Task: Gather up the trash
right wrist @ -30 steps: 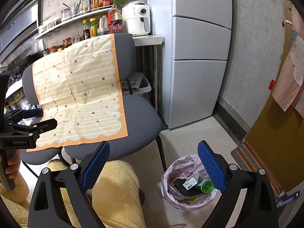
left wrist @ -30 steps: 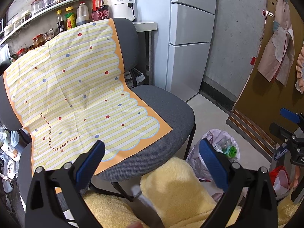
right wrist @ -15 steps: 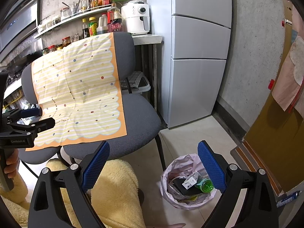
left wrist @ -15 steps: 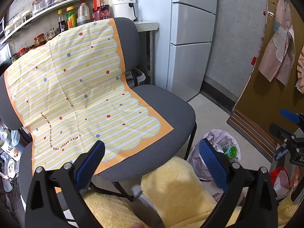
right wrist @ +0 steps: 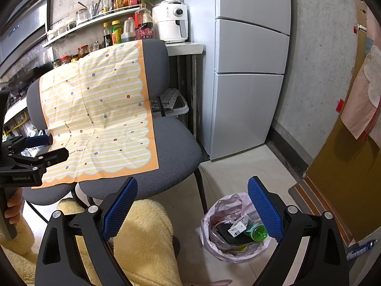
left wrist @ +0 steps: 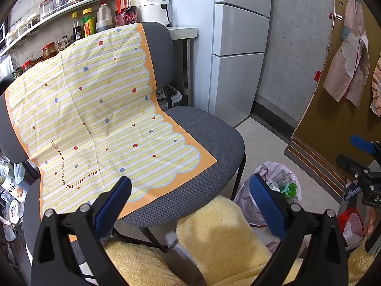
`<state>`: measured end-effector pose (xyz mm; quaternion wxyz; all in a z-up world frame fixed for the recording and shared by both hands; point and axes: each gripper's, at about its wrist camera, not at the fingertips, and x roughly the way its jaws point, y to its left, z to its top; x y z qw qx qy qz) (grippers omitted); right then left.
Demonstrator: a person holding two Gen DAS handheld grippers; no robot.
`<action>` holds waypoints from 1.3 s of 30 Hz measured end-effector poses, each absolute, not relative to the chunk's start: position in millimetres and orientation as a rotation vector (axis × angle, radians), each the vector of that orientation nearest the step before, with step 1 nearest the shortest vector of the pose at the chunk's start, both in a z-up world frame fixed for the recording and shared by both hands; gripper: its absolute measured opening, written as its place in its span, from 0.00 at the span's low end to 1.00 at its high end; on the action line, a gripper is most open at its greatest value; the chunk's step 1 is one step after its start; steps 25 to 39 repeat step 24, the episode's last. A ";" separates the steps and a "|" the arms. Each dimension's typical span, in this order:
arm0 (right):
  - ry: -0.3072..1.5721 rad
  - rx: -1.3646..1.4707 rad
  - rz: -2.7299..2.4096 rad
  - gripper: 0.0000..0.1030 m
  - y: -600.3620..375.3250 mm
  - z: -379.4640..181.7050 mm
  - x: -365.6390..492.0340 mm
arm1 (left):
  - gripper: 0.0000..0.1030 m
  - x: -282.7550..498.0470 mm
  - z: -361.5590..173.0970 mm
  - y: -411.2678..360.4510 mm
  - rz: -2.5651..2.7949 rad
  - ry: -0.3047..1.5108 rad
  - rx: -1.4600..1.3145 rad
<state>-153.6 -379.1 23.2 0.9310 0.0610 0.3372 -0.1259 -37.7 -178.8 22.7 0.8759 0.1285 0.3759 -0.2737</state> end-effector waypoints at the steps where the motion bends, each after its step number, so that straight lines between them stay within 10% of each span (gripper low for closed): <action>1: 0.691 0.126 -0.257 0.90 -379.4 23.9 -153.1 | 0.94 -37.3 22.8 -178.7 -0.572 0.785 0.268; 39: 0.716 0.144 -0.213 0.90 -372.2 4.7 -132.5 | 0.94 -25.4 8.6 -162.8 -0.534 0.814 0.222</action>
